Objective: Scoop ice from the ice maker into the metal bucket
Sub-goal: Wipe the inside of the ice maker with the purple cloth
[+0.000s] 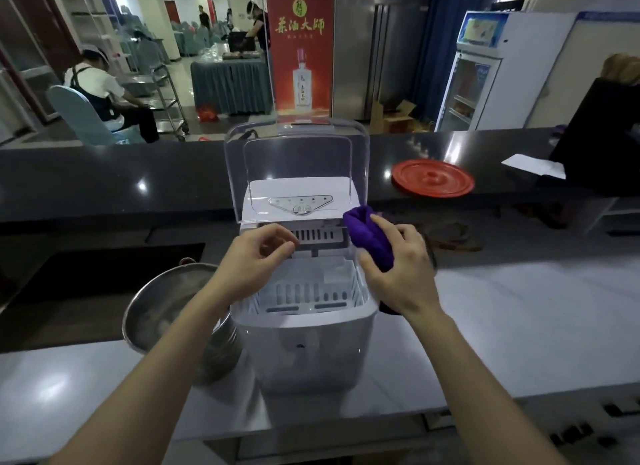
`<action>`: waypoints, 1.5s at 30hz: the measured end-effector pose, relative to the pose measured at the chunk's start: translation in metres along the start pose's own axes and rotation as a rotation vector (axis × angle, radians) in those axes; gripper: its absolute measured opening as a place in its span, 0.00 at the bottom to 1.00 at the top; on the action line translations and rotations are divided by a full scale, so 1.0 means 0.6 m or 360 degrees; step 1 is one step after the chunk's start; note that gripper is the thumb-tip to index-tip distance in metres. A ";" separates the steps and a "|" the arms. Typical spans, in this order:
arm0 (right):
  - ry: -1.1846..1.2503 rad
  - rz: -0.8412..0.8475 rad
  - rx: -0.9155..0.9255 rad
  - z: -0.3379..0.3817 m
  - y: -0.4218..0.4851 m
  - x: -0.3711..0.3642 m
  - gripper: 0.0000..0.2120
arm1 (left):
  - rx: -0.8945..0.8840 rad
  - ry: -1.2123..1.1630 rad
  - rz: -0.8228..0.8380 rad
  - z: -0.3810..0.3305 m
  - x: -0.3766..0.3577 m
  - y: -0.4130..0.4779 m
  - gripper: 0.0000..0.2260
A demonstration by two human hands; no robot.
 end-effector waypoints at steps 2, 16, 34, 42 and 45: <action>-0.0018 0.0073 0.0067 0.011 -0.006 -0.009 0.31 | -0.0010 -0.0015 -0.0003 0.004 -0.005 0.006 0.05; -0.0468 0.0358 -0.0343 0.008 -0.021 -0.041 0.45 | 0.0072 0.0474 -0.0233 0.063 -0.004 -0.035 0.11; -0.0425 0.0334 -0.0468 0.002 -0.021 -0.054 0.26 | 0.0293 0.0577 -0.0434 0.033 0.015 -0.078 0.28; -0.0379 0.0122 -0.0330 0.013 -0.035 -0.038 0.22 | 0.0298 0.0523 -0.0579 0.044 0.025 -0.087 0.14; -0.0414 -0.0017 -0.0211 0.027 -0.041 -0.026 0.21 | 0.0294 0.0575 -0.0652 0.046 0.035 -0.092 0.07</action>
Point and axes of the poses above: each hand's wrist, its own y-axis towards the middle knuckle, its own x-axis out of the back of the hand, z = x × y, the point moved 9 cm from there along y, towards the middle knuckle, and after that the axes turned 3 degrees about z, right-handed, at the moved point
